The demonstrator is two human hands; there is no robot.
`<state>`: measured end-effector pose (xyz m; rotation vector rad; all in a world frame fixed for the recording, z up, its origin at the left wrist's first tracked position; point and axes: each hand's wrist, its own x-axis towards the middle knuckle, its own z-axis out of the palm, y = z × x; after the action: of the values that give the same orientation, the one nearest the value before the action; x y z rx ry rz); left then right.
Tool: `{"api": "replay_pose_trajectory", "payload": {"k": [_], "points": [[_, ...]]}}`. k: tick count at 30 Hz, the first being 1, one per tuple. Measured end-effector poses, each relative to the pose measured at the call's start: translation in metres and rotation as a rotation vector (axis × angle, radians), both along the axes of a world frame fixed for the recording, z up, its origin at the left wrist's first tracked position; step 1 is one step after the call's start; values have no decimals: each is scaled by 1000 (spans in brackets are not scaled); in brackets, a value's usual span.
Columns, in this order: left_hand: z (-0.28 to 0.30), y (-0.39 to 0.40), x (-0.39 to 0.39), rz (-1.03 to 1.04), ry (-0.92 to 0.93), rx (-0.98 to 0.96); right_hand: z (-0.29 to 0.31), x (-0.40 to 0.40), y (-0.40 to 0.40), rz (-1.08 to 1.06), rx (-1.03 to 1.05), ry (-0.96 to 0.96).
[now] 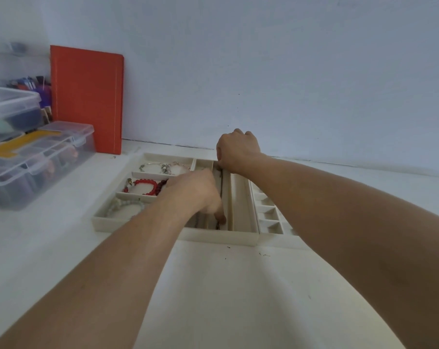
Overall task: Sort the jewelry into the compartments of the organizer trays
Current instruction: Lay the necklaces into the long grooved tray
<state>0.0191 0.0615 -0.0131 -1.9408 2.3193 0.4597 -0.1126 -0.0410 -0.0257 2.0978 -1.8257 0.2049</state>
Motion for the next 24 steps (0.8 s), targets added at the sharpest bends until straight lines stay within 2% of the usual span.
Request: {"api": "replay_pose_trajectory", "payload": {"k": [5, 9, 15, 20, 24], "points": [[3, 6, -3, -43, -57, -5, 21, -12, 10, 6, -15, -14], [14, 12, 3, -28, 14, 6, 41, -33, 28, -5, -56, -53], [26, 5, 26, 130, 164, -283, 64, -75, 69, -104, -27, -149], [27, 29, -2, 16, 367, -419, 65, -137, 116, -174, 74, -342], [23, 57, -52, -186, 452, -355, 50, -190, 152, -120, 138, -536]]}}
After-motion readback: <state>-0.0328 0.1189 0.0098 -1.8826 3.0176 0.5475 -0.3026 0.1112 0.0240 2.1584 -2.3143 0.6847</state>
